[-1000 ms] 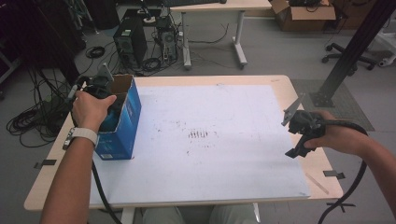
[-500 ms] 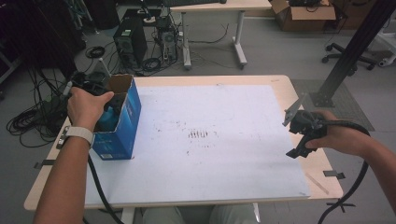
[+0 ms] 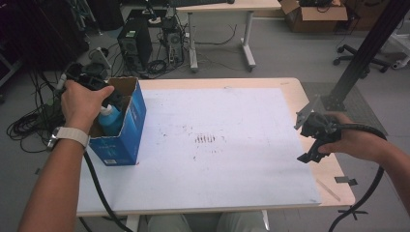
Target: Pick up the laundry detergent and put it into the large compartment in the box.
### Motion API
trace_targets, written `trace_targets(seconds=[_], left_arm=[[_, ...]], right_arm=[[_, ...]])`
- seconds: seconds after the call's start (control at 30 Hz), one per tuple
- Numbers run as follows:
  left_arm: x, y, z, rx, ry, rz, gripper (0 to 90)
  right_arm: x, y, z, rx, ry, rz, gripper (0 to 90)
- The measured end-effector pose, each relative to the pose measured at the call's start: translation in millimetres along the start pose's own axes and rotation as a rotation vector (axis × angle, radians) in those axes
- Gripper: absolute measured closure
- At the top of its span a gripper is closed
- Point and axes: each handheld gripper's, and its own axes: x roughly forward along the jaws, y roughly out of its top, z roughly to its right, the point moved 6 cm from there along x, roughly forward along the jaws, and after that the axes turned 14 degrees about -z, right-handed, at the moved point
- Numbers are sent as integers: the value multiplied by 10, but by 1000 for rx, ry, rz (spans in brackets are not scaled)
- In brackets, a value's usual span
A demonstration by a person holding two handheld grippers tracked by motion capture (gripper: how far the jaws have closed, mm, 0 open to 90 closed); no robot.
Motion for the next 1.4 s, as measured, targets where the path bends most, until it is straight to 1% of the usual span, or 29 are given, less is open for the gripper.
trace_targets(seconds=[0.07, 0.1, 0.13, 0.17, 0.27, 0.3, 0.37, 0.4, 0.43, 0.47, 0.5, 0.53, 0.57, 0.6, 0.67, 0.7, 0.73, 0.77, 0.8, 0.83, 0.9, 0.93, 1.0, 1.03, 1.07, 1.1, 1.13, 1.3, 1.4], left_arm=[[-69, -20, 36, 18, 0, 14, 249], [-133, -39, 84, 44, -1, 25, 247], [-133, -39, 84, 44, -1, 25, 245], [-216, -64, 165, 75, -6, 40, 241], [-353, -100, 297, 128, -17, 65, 235], [-353, -100, 297, 128, -17, 65, 234], [-480, -130, 403, 171, -25, 88, 234], [-480, -130, 403, 171, -25, 88, 232], [-536, -155, 473, 204, -25, 91, 232], [-536, -155, 473, 204, -25, 91, 229], [-568, -184, 555, 244, -28, 88, 223], [-568, -184, 555, 244, -28, 88, 219], [-586, -214, 644, 291, -30, 87, 218], [-590, -224, 678, 307, -32, 87, 218], [-592, -264, 797, 367, -44, 75, 216], [-591, -278, 838, 389, -48, 69, 213], [-591, -278, 838, 389, -48, 69, 213], [-587, -306, 938, 442, -54, 57, 212], [-580, -319, 1001, 469, -53, 50, 210], [-580, -319, 1001, 469, -53, 50, 207], [-561, -340, 1109, 513, -54, 44, 198], [-561, -340, 1109, 513, -54, 44, 188], [-546, -359, 1210, 550, -56, 45, 174], [-546, -359, 1210, 550, -56, 45, 174], [-541, -371, 1268, 567, -56, 48, 174], [-541, -371, 1268, 567, -56, 48, 173], [-529, -385, 1322, 579, -61, 51, 172], [-478, -413, 1423, 601, -72, 48, 151], [-457, -420, 1451, 608, -73, 43, 132]], right_arm=[[-10, -5, -6, 2, -2, -1, 112], [-18, -7, -11, 2, -3, 0, 112], [-23, -7, -14, 1, -4, -1, 112], [-28, -6, -18, 1, -5, -1, 112], [-42, 1, -28, 0, -7, 1, 113], [-42, 1, -28, 0, -7, 1, 113], [-52, 4, -37, -4, -11, 3, 113], [-52, 4, -37, -4, -11, 3, 113], [-62, 4, -46, -6, -12, 5, 113], [-70, 0, -51, -7, -13, 6, 113], [-75, -3, -52, -6, -13, 6, 113], [-75, -3, -52, -6, -13, 6, 113], [-81, -9, -53, -4, -15, 7, 113], [-81, -13, -55, -3, -15, 7, 113], [-79, -16, -59, -2, -16, 6, 113], [-79, -18, -62, -4, -15, 5, 113], [-79, -17, -62, -5, -15, 7, 113], [-78, -17, -63, -4, -16, 7, 113], [-78, -16, -65, -5, -16, 7, 113], [-78, -16, -65, -5, -16, 7, 113], [-79, -10, -71, -7, -17, 7, 113], [-79, -10, -71, -7, -17, 7, 113], [-83, -6, -75, -7, -17, 9, 113], [-83, -6, -75, -7, -17, 9, 113], [-83, -6, -80, -7, -17, 8, 113], [-83, -6, -80, -7, -17, 8, 113], [-84, -8, -84, -5, -17, 7, 113], [-84, -3, -100, -7, -16, 7, 113], [-88, 2, -102, -10, -17, 9, 113]])
